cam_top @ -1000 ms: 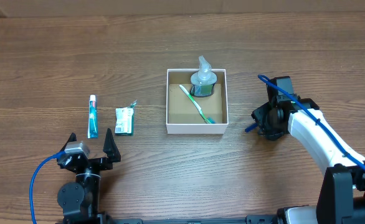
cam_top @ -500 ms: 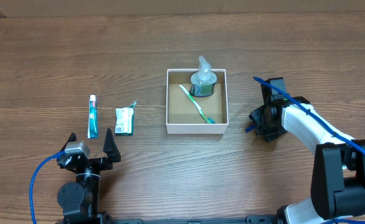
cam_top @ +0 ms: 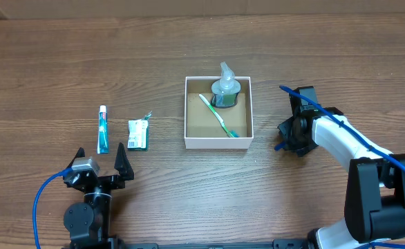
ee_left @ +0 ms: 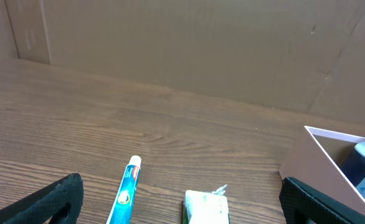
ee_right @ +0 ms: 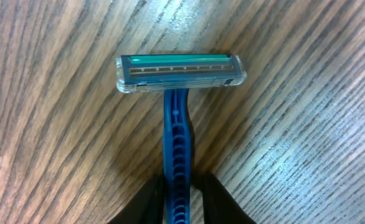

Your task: Pack container

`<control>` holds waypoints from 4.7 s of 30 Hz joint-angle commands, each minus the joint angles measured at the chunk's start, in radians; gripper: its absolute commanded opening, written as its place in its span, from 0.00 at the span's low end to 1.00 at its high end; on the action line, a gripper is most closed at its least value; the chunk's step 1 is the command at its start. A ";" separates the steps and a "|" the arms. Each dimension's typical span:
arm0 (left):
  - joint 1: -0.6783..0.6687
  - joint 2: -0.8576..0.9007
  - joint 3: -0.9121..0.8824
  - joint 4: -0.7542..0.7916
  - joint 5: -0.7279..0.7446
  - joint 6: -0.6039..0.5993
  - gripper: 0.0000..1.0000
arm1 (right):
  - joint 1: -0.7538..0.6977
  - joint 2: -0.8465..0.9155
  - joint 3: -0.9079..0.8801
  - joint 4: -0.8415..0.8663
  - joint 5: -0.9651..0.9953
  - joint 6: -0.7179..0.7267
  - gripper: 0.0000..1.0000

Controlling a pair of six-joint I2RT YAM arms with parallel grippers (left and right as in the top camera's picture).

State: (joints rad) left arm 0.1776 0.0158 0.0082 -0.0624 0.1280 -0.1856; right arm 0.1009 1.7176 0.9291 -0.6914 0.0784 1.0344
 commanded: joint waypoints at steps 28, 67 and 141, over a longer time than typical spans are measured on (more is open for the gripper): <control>0.005 -0.010 -0.003 -0.001 0.014 -0.016 1.00 | 0.181 -0.079 0.690 -0.517 0.061 -0.551 0.13; 0.005 -0.010 -0.003 -0.001 0.014 -0.016 1.00 | 0.029 -0.158 0.645 -0.641 0.072 -0.513 1.00; -0.350 1.377 1.072 -0.752 -0.201 -0.044 1.00 | -0.042 -0.158 0.645 -0.653 0.104 -0.515 1.00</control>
State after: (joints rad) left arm -0.1097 1.3956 1.1202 -0.8547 0.1192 -0.1833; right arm 0.0605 1.5902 1.5742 -1.3476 0.1650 0.5201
